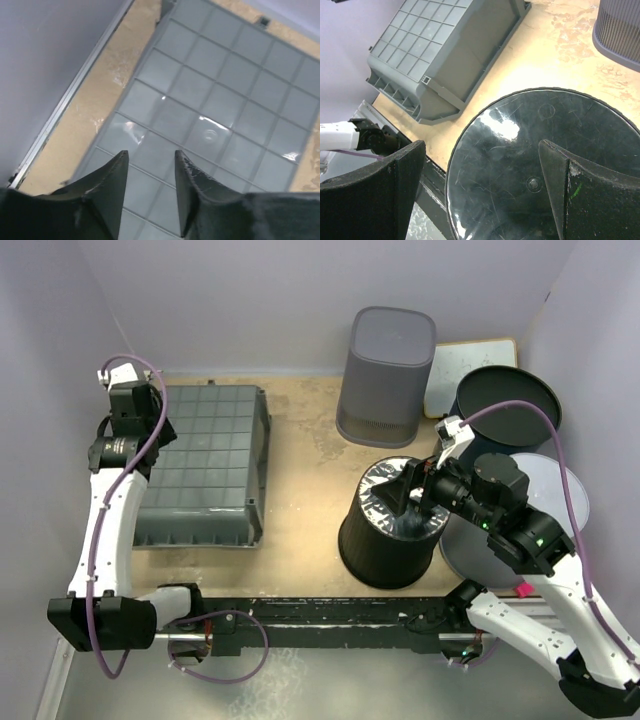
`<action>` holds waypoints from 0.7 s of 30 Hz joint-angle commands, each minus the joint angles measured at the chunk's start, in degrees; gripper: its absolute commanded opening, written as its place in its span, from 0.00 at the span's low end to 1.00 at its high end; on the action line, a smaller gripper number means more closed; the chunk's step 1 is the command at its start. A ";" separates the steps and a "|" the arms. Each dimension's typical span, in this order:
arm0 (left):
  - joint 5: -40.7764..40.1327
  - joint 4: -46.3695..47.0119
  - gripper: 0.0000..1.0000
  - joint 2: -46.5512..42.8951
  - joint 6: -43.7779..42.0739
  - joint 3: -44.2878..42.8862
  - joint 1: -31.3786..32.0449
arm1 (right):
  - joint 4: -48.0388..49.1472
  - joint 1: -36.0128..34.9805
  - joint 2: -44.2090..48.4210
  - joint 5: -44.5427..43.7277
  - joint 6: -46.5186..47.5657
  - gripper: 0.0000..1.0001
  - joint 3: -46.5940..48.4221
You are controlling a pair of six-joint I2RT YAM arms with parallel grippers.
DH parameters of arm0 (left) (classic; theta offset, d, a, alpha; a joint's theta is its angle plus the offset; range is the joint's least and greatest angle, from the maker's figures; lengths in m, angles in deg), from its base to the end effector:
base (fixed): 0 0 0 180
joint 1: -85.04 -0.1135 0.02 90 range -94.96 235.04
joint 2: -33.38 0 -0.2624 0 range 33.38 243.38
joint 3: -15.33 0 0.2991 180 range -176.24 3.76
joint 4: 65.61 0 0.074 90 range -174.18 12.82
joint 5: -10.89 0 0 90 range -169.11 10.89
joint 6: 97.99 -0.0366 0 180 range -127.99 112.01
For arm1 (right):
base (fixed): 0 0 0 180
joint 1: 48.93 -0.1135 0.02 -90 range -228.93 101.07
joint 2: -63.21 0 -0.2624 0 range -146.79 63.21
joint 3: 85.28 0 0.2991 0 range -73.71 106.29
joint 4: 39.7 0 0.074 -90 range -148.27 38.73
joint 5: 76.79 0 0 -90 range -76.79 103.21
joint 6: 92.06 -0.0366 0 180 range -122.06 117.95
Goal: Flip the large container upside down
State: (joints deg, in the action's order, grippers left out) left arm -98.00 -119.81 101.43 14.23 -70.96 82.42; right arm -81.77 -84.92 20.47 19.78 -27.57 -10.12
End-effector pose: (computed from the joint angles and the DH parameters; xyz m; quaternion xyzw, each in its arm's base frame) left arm 0.2931 0.0253 0.3867 -0.2618 0.8422 0.0678 0.4665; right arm 0.1501 0.1142 0.4334 -0.1065 0.7563 0.3669 0.5311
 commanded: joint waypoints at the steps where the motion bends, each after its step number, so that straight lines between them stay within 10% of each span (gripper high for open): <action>1: 1.94 -0.37 0.44 0.03 -2.87 -7.14 -0.20 | 1.52 -0.06 0.28 -0.85 0.21 0.96 0.22; 8: 11.53 -0.16 0.59 -1.19 -1.06 -15.94 2.19 | 1.44 -0.12 -0.25 -1.49 0.55 0.96 0.94; 21: -4.06 5.47 0.65 1.58 4.49 -7.14 36.97 | 3.09 -0.12 -1.93 -2.60 0.66 0.96 1.42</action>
State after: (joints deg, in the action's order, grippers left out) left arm -94.31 -118.09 100.60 15.65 -82.61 111.71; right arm -81.18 -84.92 18.89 18.62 -27.38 -10.12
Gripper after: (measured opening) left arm 0.638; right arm 0.961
